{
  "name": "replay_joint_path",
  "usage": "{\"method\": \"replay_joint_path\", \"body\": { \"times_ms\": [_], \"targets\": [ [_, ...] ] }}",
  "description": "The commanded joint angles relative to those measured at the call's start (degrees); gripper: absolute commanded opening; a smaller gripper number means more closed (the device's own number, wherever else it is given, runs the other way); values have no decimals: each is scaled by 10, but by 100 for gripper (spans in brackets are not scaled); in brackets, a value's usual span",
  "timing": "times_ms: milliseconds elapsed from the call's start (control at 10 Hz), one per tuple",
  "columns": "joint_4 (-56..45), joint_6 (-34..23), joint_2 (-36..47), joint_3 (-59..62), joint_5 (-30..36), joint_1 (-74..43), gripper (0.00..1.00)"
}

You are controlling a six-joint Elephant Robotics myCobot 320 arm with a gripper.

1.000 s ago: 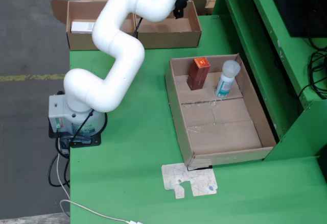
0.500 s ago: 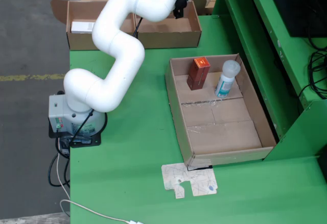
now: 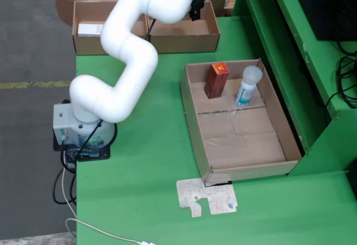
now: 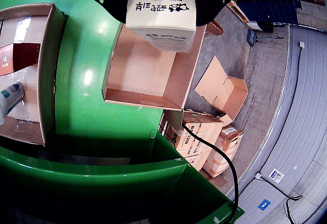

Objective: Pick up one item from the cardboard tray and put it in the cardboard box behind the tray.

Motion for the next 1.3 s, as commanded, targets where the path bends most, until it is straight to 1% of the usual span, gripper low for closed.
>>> {"method": "replay_joint_path", "body": {
  "times_ms": [0, 400, 1200],
  "targets": [
    [9, 3, 16, 15, 4, -4, 60],
    [9, 3, 16, 15, 4, -4, 100],
    [9, 3, 16, 15, 4, -4, 100]
  ]
}}
